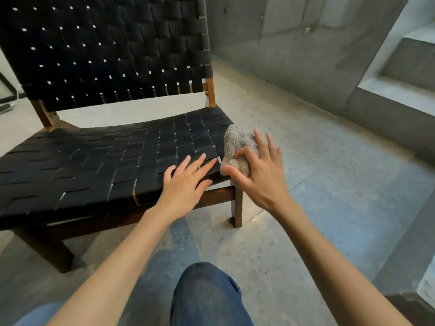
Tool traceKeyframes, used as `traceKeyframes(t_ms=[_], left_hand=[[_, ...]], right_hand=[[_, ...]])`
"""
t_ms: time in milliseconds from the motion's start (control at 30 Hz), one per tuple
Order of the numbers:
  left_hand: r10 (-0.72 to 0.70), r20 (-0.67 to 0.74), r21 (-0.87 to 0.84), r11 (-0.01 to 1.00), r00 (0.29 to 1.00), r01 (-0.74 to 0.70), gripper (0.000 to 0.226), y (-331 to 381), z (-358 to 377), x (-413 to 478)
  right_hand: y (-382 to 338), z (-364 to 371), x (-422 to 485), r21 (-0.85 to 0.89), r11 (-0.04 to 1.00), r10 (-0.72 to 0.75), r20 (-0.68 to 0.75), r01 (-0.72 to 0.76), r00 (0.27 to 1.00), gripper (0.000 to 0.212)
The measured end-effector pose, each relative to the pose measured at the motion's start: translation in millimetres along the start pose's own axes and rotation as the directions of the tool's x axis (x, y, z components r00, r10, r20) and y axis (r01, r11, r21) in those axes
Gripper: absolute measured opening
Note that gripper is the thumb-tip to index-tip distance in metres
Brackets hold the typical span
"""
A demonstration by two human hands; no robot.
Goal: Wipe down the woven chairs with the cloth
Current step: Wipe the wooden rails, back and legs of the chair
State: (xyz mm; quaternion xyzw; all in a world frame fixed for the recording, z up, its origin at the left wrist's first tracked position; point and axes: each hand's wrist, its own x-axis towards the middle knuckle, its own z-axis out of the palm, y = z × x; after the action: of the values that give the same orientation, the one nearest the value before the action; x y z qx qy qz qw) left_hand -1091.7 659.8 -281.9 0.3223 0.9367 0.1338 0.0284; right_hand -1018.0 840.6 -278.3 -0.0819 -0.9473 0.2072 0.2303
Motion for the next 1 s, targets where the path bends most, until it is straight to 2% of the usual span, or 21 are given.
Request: traceKeyframes(t_ms=[100, 267, 433, 500, 567, 633, 733, 933, 1000], left_hand=[[0.006, 0.0, 0.0, 1.0, 1.0, -0.006, 0.05, 0, 1, -1], [0.005, 0.006, -0.02, 1.0, 1.0, -0.005, 0.049, -3, 2, -1], [0.008, -0.003, 0.02, 1.0, 1.0, -0.008, 0.05, -5, 5, 2], [0.012, -0.027, 0.041, 0.999, 1.0, -0.011, 0.05, -6, 7, 2], [0.024, -0.049, 0.068, 0.998, 0.999, -0.02, 0.05, -5, 8, 1], [0.03, -0.056, 0.083, 0.996, 0.998, -0.026, 0.05, -5, 8, 1], [0.036, -0.06, 0.1, 0.995, 0.998, -0.03, 0.052, -5, 9, 2], [0.13, -0.089, 0.153, 0.982, 0.987, -0.115, 0.055, -10, 13, -3], [0.192, -0.127, 0.141, 0.975, 0.973, -0.174, 0.057, -10, 12, -9]], right_hand=[[4, 6, 10, -0.023, 0.998, -0.064, -0.128, 0.062, 0.99, 0.043], [0, 20, -11, 0.142, 0.99, 0.072, -0.366, -0.02, 0.928, 0.033], [-2, 17, -40, 0.153, 0.986, 0.13, -0.514, -0.059, 0.848, 0.029], [1, 11, -31, 0.148, 0.988, 0.103, -0.451, -0.039, 0.886, 0.037], [3, 9, -12, 0.108, 0.993, 0.071, -0.306, -0.04, 0.949, 0.05], [3, 12, -2, 0.169, 0.982, 0.121, -0.244, -0.08, 0.962, 0.046], [5, 18, -6, 0.286, 0.955, 0.171, -0.307, -0.08, 0.936, 0.037], [16, 36, -34, 0.321, 0.947, 0.143, -0.407, -0.005, 0.902, 0.048], [21, 40, -50, 0.375, 0.927, 0.179, -0.42, -0.009, 0.89, 0.046]])
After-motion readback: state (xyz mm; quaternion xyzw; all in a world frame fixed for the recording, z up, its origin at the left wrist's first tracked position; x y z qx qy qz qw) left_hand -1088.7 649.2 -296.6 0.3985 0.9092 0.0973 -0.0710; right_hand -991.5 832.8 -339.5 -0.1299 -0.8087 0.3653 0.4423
